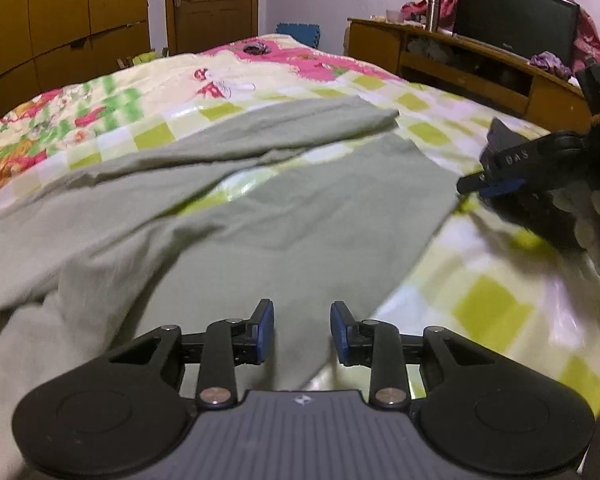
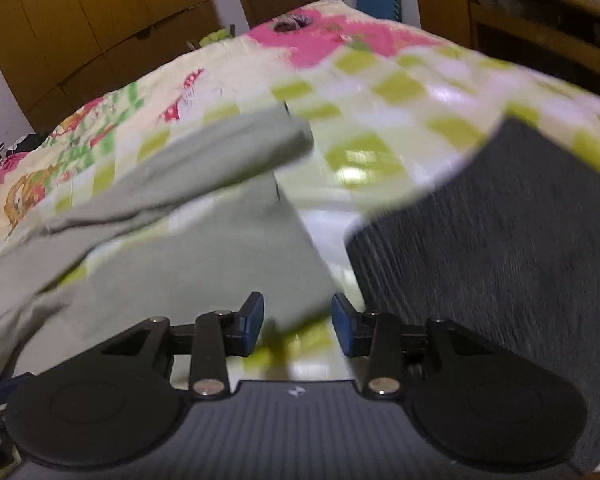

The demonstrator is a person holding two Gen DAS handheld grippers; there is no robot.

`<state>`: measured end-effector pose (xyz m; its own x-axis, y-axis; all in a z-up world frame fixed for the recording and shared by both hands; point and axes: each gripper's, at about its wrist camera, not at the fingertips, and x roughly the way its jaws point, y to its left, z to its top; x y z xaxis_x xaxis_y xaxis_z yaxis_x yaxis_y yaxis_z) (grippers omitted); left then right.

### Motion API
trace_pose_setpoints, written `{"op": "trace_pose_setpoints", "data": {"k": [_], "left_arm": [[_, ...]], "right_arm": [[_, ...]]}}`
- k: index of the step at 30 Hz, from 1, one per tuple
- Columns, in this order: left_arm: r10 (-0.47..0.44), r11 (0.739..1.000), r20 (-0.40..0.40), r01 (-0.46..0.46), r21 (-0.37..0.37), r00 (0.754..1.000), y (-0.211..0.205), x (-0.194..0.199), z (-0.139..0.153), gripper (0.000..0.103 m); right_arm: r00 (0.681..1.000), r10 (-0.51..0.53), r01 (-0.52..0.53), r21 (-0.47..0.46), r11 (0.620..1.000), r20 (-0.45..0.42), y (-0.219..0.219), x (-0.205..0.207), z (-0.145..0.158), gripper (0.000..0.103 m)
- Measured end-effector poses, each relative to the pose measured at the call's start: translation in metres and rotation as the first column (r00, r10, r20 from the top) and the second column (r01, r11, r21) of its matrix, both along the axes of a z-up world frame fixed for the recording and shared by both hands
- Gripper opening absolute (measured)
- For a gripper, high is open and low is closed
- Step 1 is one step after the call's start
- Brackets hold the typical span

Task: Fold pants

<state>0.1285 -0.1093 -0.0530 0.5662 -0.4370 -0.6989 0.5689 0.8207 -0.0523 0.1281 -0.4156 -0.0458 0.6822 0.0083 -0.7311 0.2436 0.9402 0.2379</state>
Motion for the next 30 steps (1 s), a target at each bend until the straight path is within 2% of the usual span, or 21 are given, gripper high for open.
{"op": "trace_pose_setpoints", "data": {"k": [3, 5, 7, 9, 10, 11, 13, 15, 16, 19, 22, 23, 24, 25, 26, 30], "left_arm": [[0.02, 1.0, -0.016, -0.019, 0.009, 1.0, 0.002, -0.009, -0.003, 0.047], [0.029, 1.0, -0.015, -0.029, 0.005, 0.999, 0.003, -0.013, -0.002, 0.048], [0.026, 1.0, -0.017, -0.026, -0.004, 1.0, 0.003, -0.015, -0.001, 0.048], [0.022, 1.0, -0.011, -0.022, 0.004, 1.0, 0.0, -0.015, -0.001, 0.048], [0.022, 1.0, -0.01, -0.022, 0.004, 1.0, -0.001, -0.015, 0.0, 0.048], [0.021, 1.0, -0.01, -0.021, 0.002, 1.0, -0.002, -0.015, 0.0, 0.048], [0.019, 1.0, -0.006, -0.019, 0.002, 1.0, -0.003, -0.014, 0.001, 0.048], [0.015, 1.0, -0.007, -0.015, 0.002, 1.0, -0.005, -0.012, 0.0, 0.048], [0.014, 1.0, -0.006, -0.014, 0.003, 1.0, -0.006, -0.01, 0.001, 0.048], [0.009, 1.0, 0.001, -0.009, -0.018, 1.0, -0.012, -0.004, 0.004, 0.049], [-0.004, 0.999, 0.004, 0.004, -0.046, 1.0, -0.021, 0.001, 0.004, 0.049], [-0.01, 0.998, 0.005, 0.01, -0.055, 1.0, -0.024, 0.002, 0.003, 0.049], [-0.016, 0.998, 0.004, 0.016, -0.062, 1.0, -0.027, 0.002, 0.002, 0.049], [-0.022, 0.998, 0.002, 0.022, -0.065, 1.0, -0.03, 0.002, 0.0, 0.049], [-0.026, 0.998, 0.001, 0.026, -0.062, 1.0, -0.033, 0.001, -0.001, 0.049], [-0.035, 0.998, -0.006, 0.035, -0.046, 0.999, -0.035, -0.005, -0.003, 0.05]], "right_arm": [[1.0, -0.023, 0.022, 0.032, 0.999, 0.008, 0.0, 0.004, -0.003, 0.051], [0.999, -0.038, 0.036, 0.081, 0.996, 0.023, 0.002, 0.004, 0.002, 0.05], [0.999, -0.018, 0.013, 0.091, 0.996, 0.047, 0.004, 0.0, 0.006, 0.049], [1.0, -0.005, 0.004, 0.098, 0.995, 0.006, -0.001, 0.0, -0.004, 0.041], [1.0, -0.006, 0.007, 0.1, 0.995, -0.007, -0.006, 0.0, -0.01, 0.026], [1.0, -0.019, 0.02, 0.083, 0.996, -0.015, -0.012, 0.0, -0.014, 0.003], [0.996, -0.074, 0.079, 0.093, 0.993, -0.051, -0.033, 0.002, -0.023, 0.0], [0.994, -0.085, 0.095, 0.181, 0.979, -0.064, -0.051, 0.005, -0.028, 0.0], [0.994, -0.086, 0.096, 0.168, 0.981, -0.064, -0.054, 0.007, -0.027, 0.0], [0.993, -0.109, 0.112, 0.044, 0.993, -0.05, -0.062, 0.019, -0.024, 0.0], [0.982, -0.179, 0.185, 0.093, 0.978, -0.067, -0.085, 0.026, -0.021, 0.0], [0.983, -0.171, 0.178, 0.116, 0.977, -0.075, -0.084, 0.025, -0.018, 0.014], [0.987, -0.148, 0.157, 0.149, 0.976, -0.068, -0.077, 0.02, -0.013, 0.021], [0.991, -0.123, 0.131, 0.161, 0.978, -0.057, -0.068, 0.015, -0.008, 0.041], [0.997, -0.074, 0.079, 0.171, 0.982, -0.033, -0.056, 0.011, -0.004, 0.054], [0.999, -0.033, 0.04, 0.243, 0.969, -0.034, -0.035, 0.008, -0.014, 0.054]]}}
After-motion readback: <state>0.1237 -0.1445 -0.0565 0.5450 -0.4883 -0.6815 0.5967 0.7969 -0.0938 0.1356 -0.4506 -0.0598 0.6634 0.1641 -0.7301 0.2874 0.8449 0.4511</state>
